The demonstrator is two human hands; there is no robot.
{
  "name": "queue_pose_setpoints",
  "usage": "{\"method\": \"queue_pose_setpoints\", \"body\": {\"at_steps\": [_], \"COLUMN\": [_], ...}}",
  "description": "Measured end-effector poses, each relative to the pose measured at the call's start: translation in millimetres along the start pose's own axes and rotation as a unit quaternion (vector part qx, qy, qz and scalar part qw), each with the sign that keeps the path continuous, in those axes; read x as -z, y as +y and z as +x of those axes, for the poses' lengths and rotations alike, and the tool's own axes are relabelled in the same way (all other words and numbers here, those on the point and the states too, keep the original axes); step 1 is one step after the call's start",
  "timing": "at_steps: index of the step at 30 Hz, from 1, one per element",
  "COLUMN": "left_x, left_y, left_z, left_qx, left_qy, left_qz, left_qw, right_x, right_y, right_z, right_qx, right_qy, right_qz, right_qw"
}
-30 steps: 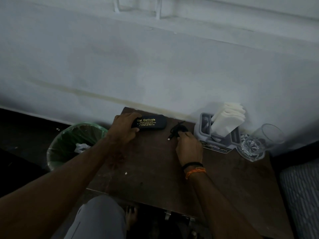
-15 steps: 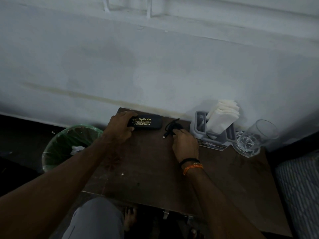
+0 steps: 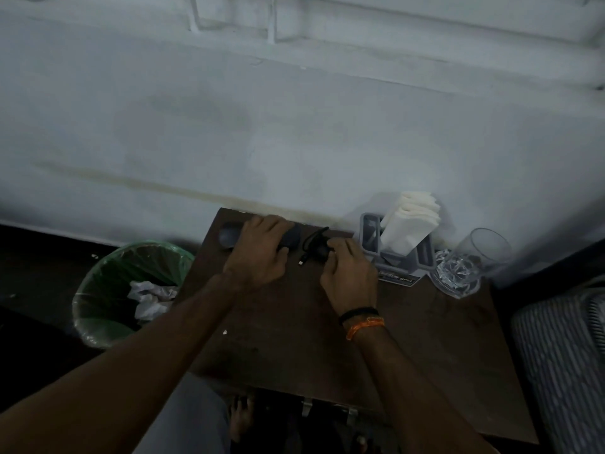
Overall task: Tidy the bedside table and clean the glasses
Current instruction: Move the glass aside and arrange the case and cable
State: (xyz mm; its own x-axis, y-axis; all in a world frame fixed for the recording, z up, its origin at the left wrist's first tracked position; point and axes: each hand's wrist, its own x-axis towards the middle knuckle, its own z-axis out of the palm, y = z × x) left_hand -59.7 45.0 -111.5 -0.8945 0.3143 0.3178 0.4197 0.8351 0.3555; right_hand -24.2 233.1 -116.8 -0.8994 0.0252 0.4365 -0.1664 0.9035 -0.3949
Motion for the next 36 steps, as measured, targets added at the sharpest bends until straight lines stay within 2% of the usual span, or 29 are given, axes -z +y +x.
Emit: {"method": "queue_pose_setpoints", "body": {"at_steps": [3,8,15,21,30,36], "left_x": [-11.0,-22.7,-33.9,-42.1,-50.0,-48.7], "left_y": [18.5,30.2,39.0,43.3,46.3,50.1], "left_z": [2.8,-3.0,-12.7,-15.0,-15.7,-10.0], "left_qx": [-0.027,-0.030,-0.033,-0.028,-0.004,0.006], "left_qy": [-0.038,-0.075,-0.093,-0.122,-0.154,-0.135], "left_qz": [-0.004,-0.015,-0.042,-0.066,-0.087,-0.102], "left_qw": [0.999,0.997,0.994,0.990,0.984,0.986], "right_x": [4.4,-1.6,-4.4,-7.4,-9.8,-8.6], "right_y": [-2.4,-3.2,2.4,8.6,8.8,7.4], "right_z": [2.3,-4.7,-18.6,-20.4,-17.5,-17.6], "right_qx": [0.039,0.045,-0.006,-0.019,-0.024,-0.036], "right_qy": [-0.004,-0.124,-0.143,-0.188,-0.205,-0.205], "right_qz": [-0.034,-0.076,-0.110,-0.107,-0.104,-0.098], "right_qw": [0.999,0.988,0.984,0.976,0.973,0.973]}}
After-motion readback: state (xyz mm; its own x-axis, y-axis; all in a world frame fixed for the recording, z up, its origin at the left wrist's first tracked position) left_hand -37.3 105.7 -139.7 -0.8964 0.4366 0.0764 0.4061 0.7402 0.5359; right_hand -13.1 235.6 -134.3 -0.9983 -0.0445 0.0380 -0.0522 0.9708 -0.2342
